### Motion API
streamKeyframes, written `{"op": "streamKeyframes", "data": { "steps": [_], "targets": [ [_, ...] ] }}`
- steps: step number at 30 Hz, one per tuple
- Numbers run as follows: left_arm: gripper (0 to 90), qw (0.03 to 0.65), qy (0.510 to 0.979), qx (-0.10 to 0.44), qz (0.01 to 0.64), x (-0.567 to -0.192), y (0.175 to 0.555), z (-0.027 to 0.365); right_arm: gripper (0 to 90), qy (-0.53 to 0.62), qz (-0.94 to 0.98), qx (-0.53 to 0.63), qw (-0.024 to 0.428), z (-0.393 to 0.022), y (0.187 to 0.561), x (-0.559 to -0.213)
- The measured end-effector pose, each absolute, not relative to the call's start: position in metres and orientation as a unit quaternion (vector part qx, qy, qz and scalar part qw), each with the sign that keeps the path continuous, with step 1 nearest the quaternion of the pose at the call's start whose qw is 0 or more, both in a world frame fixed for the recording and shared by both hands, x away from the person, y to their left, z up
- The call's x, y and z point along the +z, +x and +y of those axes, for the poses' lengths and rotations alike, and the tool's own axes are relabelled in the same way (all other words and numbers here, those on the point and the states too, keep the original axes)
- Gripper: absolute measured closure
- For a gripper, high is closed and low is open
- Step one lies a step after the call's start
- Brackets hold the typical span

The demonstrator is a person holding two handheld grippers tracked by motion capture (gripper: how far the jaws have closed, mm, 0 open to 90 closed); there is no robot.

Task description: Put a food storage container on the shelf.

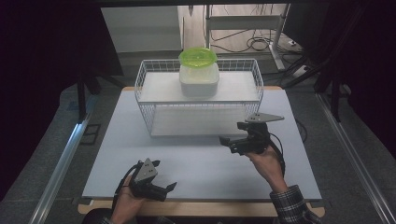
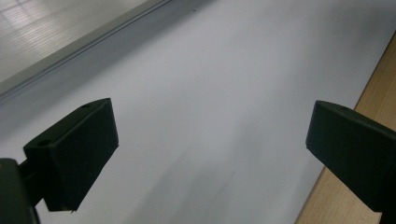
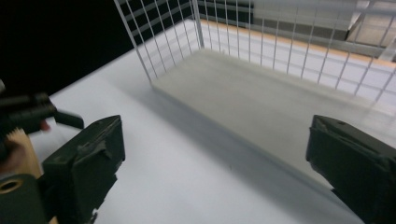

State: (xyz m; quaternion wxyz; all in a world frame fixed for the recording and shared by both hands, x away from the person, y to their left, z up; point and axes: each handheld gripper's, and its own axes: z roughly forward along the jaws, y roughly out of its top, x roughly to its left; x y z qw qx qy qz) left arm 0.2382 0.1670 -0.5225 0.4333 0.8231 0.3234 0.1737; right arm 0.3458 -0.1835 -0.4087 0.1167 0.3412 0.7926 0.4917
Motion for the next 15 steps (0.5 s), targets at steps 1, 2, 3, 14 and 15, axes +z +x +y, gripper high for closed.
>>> {"op": "streamKeyframes", "data": {
  "steps": [1, 2, 3, 14, 15],
  "targets": [
    [1.8, 0.434, 0.823, 0.173, 0.324, -0.522, 0.238, 0.167, 3.9, 0.34, 0.793, 0.49, 0.121, -0.185, 0.344, -0.411],
    [1.6, 0.439, 0.82, 0.171, 0.324, -0.522, 0.238, 0.168, 3.2, 0.339, 0.792, 0.492, 0.124, -0.19, 0.34, -0.414],
    [1.6, 0.443, 0.819, 0.168, 0.324, -0.522, 0.238, 0.168, 2.8, 0.339, 0.792, 0.492, 0.123, -0.191, 0.339, -0.416],
    [1.1, 0.456, 0.812, 0.153, 0.329, -0.523, 0.24, 0.173, 0.0, 0.343, 0.797, 0.47, 0.16, -0.2, 0.32, -0.441],
    [1.1, 0.455, 0.813, 0.152, 0.33, -0.523, 0.24, 0.173, 0.0, 0.34, 0.8, 0.466, 0.165, -0.203, 0.317, -0.448]
  ]
}}
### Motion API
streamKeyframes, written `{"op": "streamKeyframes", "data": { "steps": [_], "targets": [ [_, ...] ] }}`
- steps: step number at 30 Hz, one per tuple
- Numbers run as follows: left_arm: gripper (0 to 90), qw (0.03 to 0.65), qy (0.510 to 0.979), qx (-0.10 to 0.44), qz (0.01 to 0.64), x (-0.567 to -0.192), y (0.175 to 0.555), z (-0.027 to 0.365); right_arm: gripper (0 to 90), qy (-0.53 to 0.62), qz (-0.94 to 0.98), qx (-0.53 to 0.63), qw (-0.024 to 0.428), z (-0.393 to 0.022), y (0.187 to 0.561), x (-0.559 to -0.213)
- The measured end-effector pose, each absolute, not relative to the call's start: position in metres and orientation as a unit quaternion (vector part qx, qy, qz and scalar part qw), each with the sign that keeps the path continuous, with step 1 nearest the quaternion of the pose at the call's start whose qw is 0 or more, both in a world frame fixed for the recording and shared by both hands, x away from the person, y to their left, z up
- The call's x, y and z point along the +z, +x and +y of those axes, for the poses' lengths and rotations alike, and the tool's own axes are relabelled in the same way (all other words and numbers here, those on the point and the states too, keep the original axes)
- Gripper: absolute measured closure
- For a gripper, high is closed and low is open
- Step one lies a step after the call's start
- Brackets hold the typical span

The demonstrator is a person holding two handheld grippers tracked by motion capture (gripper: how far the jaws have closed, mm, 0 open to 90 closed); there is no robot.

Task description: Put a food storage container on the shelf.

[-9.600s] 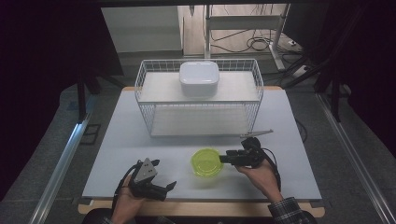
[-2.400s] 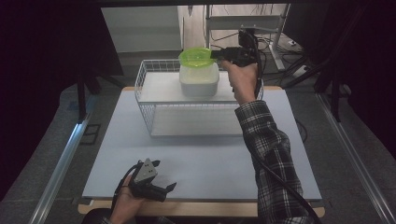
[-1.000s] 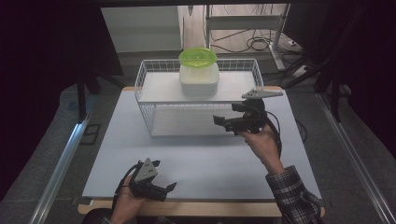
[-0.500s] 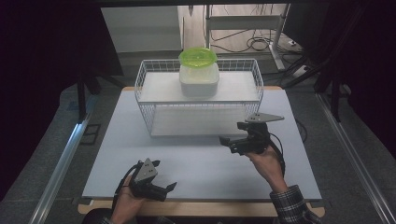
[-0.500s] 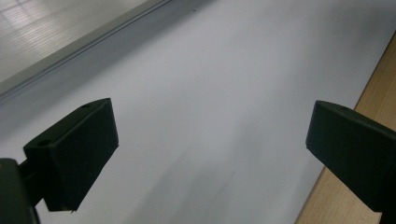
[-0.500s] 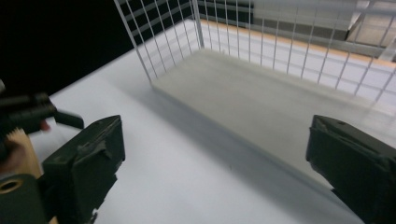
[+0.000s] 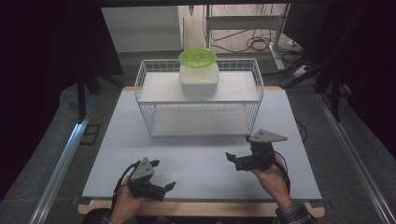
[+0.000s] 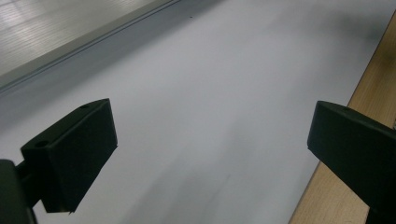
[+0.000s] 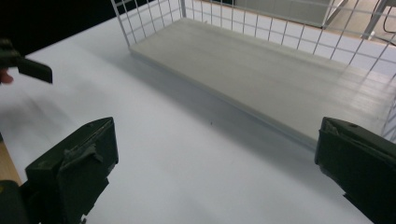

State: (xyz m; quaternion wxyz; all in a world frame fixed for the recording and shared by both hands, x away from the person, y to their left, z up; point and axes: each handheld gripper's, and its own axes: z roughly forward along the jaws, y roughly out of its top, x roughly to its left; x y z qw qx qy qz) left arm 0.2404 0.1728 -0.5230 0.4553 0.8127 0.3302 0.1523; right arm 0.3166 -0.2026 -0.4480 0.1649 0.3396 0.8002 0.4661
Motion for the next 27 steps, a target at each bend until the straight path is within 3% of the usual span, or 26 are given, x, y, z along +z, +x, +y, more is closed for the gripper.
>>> {"op": "streamKeyframes", "data": {
  "steps": [27],
  "targets": [
    [0.9, 0.432, 0.825, 0.157, 0.33, -0.528, 0.242, 0.169, 0.0, 0.365, 0.829, 0.396, 0.151, -0.224, 0.297, -0.503]
  ]
}}
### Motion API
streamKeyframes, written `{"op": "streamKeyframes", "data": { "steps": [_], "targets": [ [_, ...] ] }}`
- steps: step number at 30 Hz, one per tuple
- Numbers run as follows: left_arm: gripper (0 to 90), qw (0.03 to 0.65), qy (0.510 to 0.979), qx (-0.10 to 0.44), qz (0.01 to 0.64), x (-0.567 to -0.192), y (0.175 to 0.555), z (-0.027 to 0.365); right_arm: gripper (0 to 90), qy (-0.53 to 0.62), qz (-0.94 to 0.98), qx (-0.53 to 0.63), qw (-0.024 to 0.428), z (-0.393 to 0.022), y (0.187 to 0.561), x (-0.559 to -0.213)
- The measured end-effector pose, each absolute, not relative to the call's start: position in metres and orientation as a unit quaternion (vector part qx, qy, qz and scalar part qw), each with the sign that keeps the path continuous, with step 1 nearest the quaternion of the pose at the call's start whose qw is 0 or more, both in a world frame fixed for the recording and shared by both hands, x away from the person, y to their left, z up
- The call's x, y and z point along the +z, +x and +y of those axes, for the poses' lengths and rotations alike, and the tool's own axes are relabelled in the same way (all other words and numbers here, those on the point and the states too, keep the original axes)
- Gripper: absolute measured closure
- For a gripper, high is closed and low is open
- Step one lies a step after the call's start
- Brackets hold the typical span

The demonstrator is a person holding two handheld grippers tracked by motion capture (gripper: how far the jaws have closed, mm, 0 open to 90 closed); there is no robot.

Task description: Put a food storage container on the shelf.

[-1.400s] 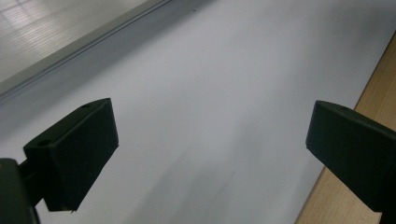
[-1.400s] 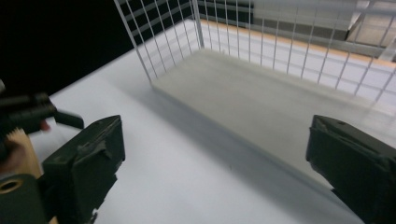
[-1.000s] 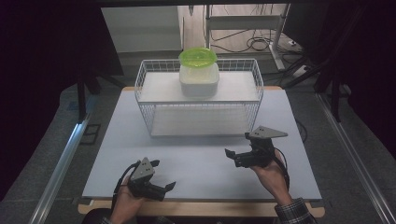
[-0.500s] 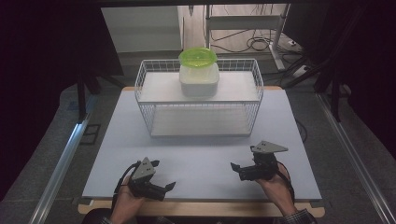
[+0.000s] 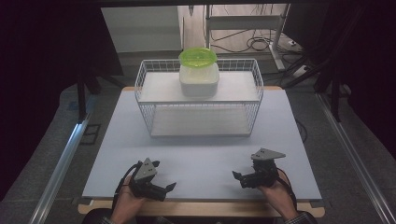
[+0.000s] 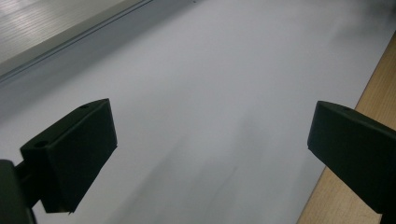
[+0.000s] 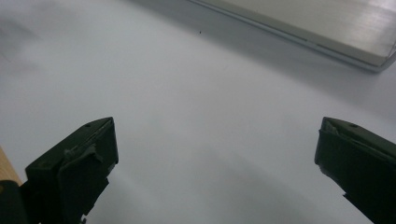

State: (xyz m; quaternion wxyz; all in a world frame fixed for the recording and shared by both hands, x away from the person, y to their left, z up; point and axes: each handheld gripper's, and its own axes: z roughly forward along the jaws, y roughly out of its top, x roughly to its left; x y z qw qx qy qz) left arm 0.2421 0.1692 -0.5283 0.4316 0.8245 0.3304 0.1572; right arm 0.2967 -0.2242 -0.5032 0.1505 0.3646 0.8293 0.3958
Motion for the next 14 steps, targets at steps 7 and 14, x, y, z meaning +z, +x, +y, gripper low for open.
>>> {"op": "streamKeyframes", "data": {
  "steps": [7, 14],
  "targets": [
    [0.9, 0.425, 0.829, 0.156, 0.328, -0.5302, 0.2423, 0.1674, 0.0, 0.375, 0.835, 0.38, 0.137, -0.2252, 0.2992, -0.5114],
    [0.9, 0.423, 0.83, 0.155, 0.328, -0.5306, 0.243, 0.1669, 0.0, 0.376, 0.841, 0.365, 0.138, -0.224, 0.2999, -0.5143]
  ]
}}
